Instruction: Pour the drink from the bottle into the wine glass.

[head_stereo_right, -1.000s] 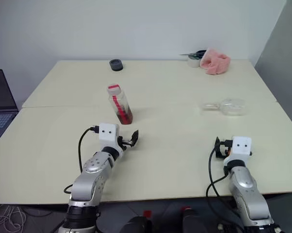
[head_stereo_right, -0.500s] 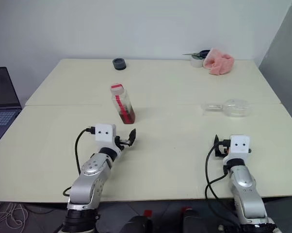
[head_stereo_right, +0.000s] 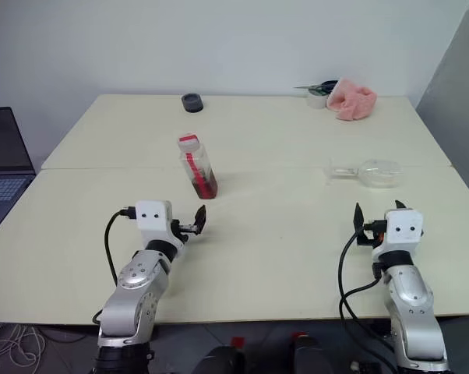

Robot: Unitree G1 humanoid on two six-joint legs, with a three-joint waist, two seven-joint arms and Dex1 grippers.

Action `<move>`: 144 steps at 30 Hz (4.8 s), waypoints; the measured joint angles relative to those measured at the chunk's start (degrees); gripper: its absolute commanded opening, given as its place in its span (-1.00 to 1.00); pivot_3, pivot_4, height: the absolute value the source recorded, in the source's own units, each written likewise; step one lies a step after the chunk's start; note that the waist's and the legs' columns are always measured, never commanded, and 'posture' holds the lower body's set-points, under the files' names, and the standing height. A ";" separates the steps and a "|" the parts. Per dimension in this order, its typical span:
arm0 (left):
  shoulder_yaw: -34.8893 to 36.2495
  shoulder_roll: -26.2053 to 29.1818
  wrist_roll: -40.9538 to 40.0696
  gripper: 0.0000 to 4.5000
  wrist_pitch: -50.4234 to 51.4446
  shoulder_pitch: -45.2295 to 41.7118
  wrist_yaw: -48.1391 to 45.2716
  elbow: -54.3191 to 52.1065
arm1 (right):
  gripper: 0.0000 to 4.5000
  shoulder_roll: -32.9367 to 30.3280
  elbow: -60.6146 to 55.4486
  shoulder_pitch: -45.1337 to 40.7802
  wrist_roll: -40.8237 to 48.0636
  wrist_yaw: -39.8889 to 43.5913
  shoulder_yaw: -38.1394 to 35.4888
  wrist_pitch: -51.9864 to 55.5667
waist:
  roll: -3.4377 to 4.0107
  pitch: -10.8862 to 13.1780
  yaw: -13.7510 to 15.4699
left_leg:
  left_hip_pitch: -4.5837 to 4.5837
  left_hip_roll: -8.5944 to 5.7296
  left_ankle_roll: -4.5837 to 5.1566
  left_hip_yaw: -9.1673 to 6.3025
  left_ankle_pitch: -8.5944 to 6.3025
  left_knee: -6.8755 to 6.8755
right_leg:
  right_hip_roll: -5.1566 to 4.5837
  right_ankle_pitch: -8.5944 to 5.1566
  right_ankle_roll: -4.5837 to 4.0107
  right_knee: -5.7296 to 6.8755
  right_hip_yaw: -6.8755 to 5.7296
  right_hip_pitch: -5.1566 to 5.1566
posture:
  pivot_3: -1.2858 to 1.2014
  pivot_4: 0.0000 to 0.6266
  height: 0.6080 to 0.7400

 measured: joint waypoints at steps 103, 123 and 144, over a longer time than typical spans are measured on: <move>-13.31 2.73 -9.12 -0.14 -7.55 -29.26 -31.18 19.31 | 1.00 -5.94 -0.34 -38.19 18.44 20.23 12.00 29.23 | -0.11 0.07 -0.26 | -0.17 -0.09 0.00 -0.05 0.00 0.04 | -0.14 0.03 -0.04 0.03 -0.08 -0.22 | 0.03 -0.52 1.00; -13.65 2.69 -9.29 -0.14 -6.65 -28.54 -33.51 18.70 | 1.00 -4.66 -4.69 -40.72 27.01 17.83 8.71 42.83 | -0.11 0.07 -0.76 | -0.18 -0.10 0.01 -0.06 0.00 0.05 | -0.14 0.03 -0.04 0.03 -0.08 -0.20 | 0.03 -0.52 1.00; -13.68 2.68 -8.39 -0.14 -6.67 -28.54 -33.48 18.63 | -0.04 -4.55 -2.55 -40.72 26.93 17.80 8.71 42.54 | -0.11 0.07 -0.76 | -0.18 -0.10 0.01 -0.06 0.00 0.05 | -0.14 0.03 -0.04 0.03 -0.09 -0.20 | 0.03 -0.52 1.00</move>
